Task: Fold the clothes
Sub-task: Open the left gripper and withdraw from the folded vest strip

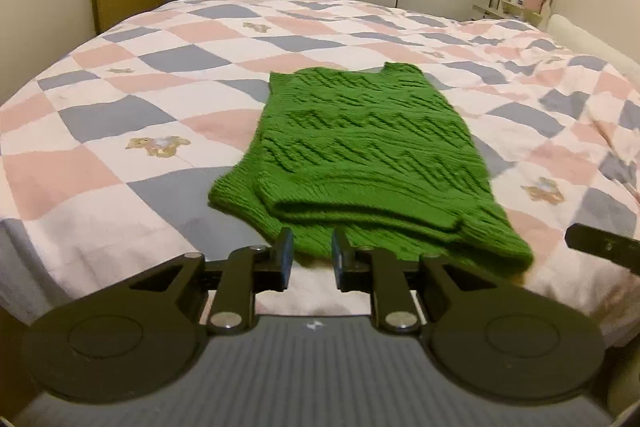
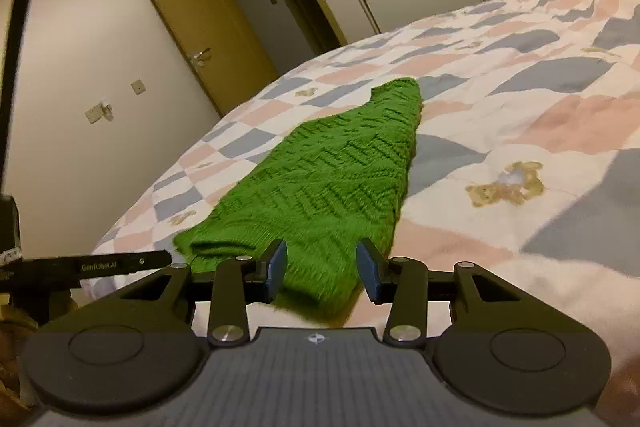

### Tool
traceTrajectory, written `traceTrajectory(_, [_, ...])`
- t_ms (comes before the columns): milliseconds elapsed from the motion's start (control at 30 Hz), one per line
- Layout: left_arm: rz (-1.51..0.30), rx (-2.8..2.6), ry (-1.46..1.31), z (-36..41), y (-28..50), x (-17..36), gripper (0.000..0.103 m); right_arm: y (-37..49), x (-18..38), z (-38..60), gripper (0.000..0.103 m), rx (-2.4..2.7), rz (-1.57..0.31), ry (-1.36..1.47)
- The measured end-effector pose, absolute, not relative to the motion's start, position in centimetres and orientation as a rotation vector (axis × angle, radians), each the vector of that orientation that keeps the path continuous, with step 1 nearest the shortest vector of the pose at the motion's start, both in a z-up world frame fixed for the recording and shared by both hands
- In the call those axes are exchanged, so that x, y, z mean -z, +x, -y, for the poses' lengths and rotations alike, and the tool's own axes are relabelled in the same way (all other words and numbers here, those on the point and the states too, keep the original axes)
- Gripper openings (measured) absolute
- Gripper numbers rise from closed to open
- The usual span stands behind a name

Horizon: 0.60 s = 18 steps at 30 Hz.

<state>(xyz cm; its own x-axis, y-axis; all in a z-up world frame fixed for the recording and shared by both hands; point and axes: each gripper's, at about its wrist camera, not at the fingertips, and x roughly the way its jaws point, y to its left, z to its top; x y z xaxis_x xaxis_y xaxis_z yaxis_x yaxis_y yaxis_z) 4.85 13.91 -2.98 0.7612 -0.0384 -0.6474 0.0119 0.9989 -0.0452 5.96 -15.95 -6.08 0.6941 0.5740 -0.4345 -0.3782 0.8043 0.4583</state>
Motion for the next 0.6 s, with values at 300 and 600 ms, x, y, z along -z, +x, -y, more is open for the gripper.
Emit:
traceTrajectory(300, [-0.696, 0.002, -0.022, -12.3, 0.4, 0.6, 0.025, 1.5, 3.6, 16.1, 0.046, -0.53, -0.547, 0.272])
traceTrajectory(600, [-0.676, 0.003, -0.001, -11.4, -2.1, -0.4, 0.028, -1.1, 2.0, 15.9, 0.053, -0.523, -0.497, 0.225])
